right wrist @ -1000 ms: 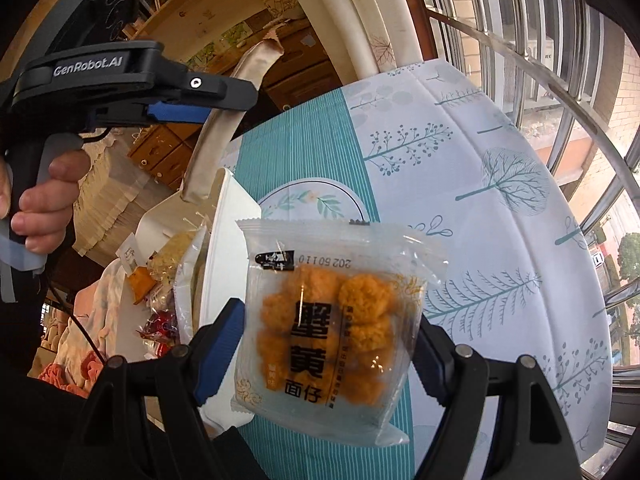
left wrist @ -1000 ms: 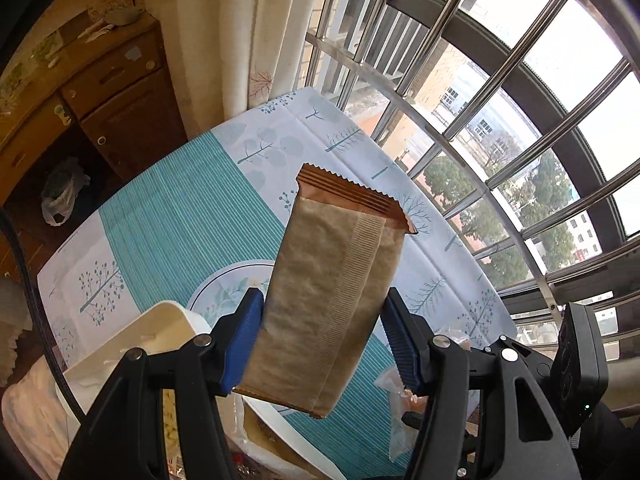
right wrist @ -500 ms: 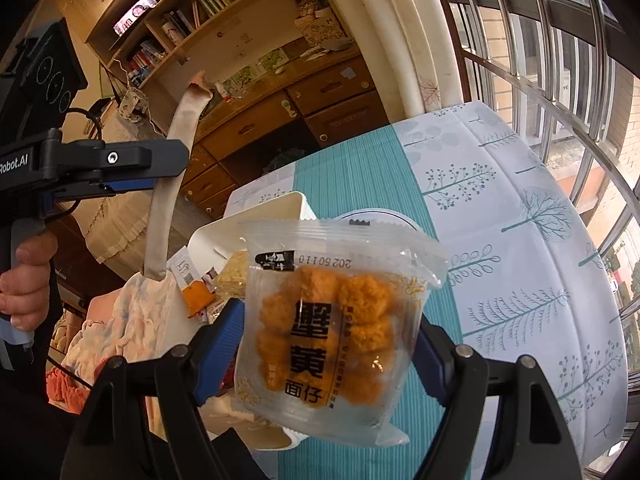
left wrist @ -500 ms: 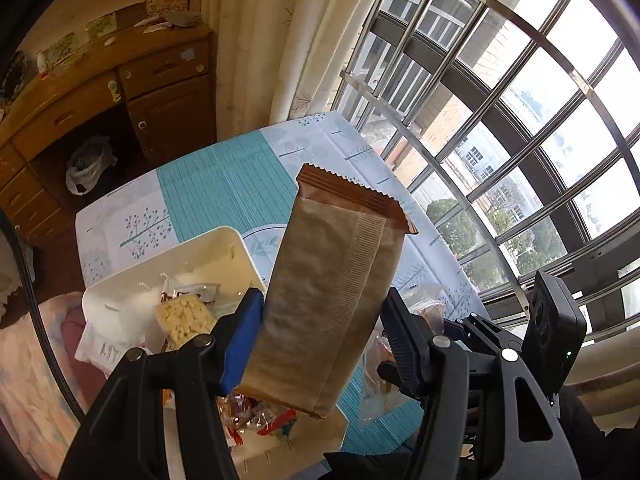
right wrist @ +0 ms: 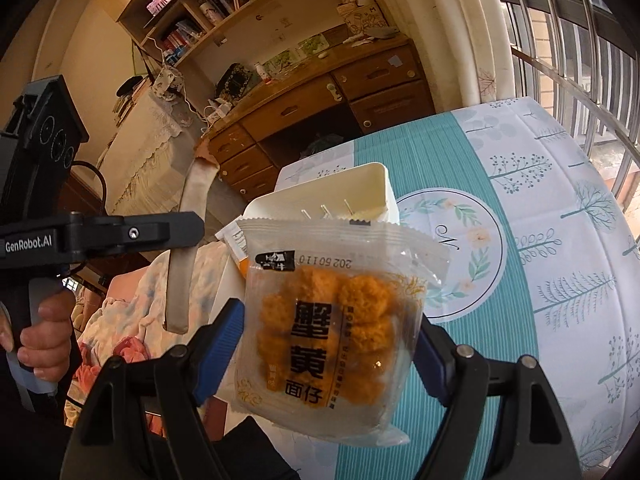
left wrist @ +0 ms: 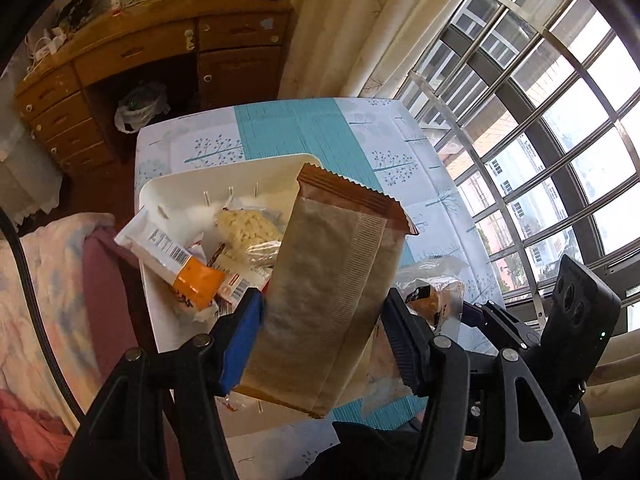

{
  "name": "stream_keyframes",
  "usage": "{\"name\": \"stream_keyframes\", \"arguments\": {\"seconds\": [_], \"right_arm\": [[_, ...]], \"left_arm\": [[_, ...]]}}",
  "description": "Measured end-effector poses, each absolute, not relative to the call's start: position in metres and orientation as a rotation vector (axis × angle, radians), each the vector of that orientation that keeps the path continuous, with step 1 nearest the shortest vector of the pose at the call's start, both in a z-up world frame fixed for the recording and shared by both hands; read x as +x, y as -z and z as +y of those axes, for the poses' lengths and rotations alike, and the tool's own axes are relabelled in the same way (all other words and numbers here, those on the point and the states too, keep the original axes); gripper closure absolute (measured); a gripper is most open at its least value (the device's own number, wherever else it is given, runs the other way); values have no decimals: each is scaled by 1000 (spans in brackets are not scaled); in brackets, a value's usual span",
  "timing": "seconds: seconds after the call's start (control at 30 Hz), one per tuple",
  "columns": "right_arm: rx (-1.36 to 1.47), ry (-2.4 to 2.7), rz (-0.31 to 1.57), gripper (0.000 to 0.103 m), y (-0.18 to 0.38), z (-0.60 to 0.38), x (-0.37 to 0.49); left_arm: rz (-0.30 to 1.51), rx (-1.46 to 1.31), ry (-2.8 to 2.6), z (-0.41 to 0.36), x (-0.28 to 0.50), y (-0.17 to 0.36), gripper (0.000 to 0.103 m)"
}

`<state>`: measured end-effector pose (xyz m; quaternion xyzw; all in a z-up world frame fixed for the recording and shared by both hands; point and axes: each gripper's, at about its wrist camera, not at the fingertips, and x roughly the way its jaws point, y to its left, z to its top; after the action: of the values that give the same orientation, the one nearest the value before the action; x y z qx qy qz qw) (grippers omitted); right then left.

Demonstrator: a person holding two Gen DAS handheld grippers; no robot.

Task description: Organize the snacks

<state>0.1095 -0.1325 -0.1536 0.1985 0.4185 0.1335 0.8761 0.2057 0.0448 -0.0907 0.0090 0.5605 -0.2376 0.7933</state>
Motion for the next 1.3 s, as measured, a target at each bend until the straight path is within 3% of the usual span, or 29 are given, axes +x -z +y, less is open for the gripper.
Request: {"name": "stream_keyframes", "arguments": {"seconds": [0.17, 0.23, 0.33, 0.63, 1.03, 1.3], "right_arm": [[402, -318, 884, 22, 151, -115, 108], [400, -335, 895, 21, 151, -110, 109], [408, -389, 886, 21, 149, -106, 109], [343, -448, 902, 7, 135, -121, 96], [157, -232, 1096, 3, 145, -183, 44], [168, -137, 1158, 3, 116, -221, 10]], "left_arm": [[1195, -19, 492, 61, 192, 92, 42], [1171, -47, 486, 67, 188, 88, 28], [1143, -80, 459, 75, 182, 81, 19], [1111, -230, 322, 86, 146, 83, 17], [1065, -302, 149, 53, 64, 94, 17], [1027, -219, 102, 25, 29, 79, 17]]}}
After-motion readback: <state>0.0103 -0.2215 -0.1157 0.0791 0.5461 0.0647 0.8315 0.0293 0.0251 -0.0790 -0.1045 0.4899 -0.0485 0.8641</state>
